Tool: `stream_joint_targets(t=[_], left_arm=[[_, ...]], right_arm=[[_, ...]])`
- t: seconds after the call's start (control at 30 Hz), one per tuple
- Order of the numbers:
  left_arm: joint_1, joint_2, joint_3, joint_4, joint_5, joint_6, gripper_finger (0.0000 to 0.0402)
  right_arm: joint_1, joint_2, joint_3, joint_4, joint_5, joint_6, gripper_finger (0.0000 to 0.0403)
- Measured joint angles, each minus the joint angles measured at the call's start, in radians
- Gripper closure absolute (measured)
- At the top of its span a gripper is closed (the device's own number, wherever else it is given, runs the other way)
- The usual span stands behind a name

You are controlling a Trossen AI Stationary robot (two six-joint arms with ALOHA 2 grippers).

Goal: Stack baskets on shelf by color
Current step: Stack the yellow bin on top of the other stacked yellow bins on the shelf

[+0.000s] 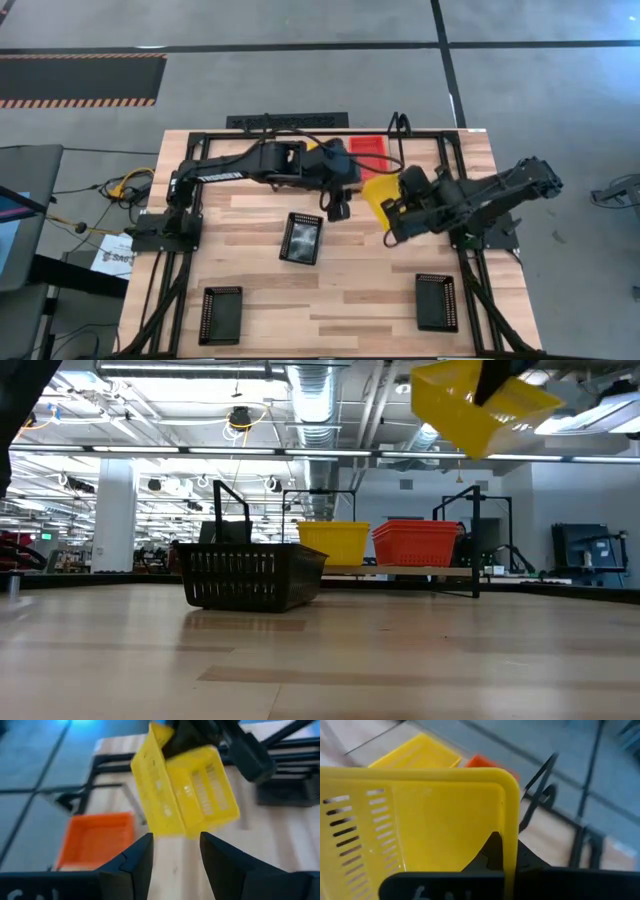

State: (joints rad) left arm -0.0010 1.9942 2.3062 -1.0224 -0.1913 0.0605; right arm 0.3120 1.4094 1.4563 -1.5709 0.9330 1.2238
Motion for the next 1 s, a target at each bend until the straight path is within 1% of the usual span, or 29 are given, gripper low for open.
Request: stream_joint_targets(t=[0.1,0.17,0.23,0.3,0.4,0.53,0.6,0.67,0.73,0.93,1.0], left_arm=[[-0.001,0.0,0.03,-0.086,-0.103,-0.058,0.0251],[-0.001,0.0,0.037,-0.173,-0.169,-0.111,0.0251],[-0.001,0.0,0.038,-0.235,-0.209,-0.168,0.0251],[-0.005,0.0,0.025,-0.249,-0.23,-0.209,0.0251],[-0.011,0.002,0.011,-0.187,-0.243,-0.227,0.0251],[-0.011,0.002,0.013,0.015,-0.219,-0.184,0.0251],[-0.01,0.003,0.012,0.095,-0.203,-0.155,0.0251],[-0.01,0.003,0.013,0.149,-0.189,-0.143,0.0251],[-0.007,0.003,0.012,0.164,-0.179,-0.144,0.0251],[0.012,0.003,0.012,0.205,-0.184,-0.171,0.0251],[0.02,0.003,0.012,0.232,-0.191,-0.172,0.0251]], right_arm=[[-0.054,0.0,0.031,-0.001,0.104,-0.083,0.0402],[-0.085,0.0,0.065,0.0,0.179,-0.141,0.0402],[-0.115,0.0,0.108,0.006,0.239,-0.209,0.0402],[-0.141,0.0,0.145,0.03,0.282,-0.289,0.0402],[-0.17,0.0,0.181,0.088,0.331,-0.403,0.0402],[-0.193,0.0,0.209,0.141,0.346,-0.533,0.0403],[-0.197,0.0,0.212,0.149,0.35,-0.574,0.0403],[-0.197,0.0,0.212,0.145,0.355,-0.579,0.0403],[-0.196,-0.008,0.212,0.138,0.359,-0.582,0.0403],[-0.176,-0.034,0.213,0.149,0.415,-0.581,0.0403],[-0.166,-0.046,0.212,0.155,0.416,-0.581,0.0403]])
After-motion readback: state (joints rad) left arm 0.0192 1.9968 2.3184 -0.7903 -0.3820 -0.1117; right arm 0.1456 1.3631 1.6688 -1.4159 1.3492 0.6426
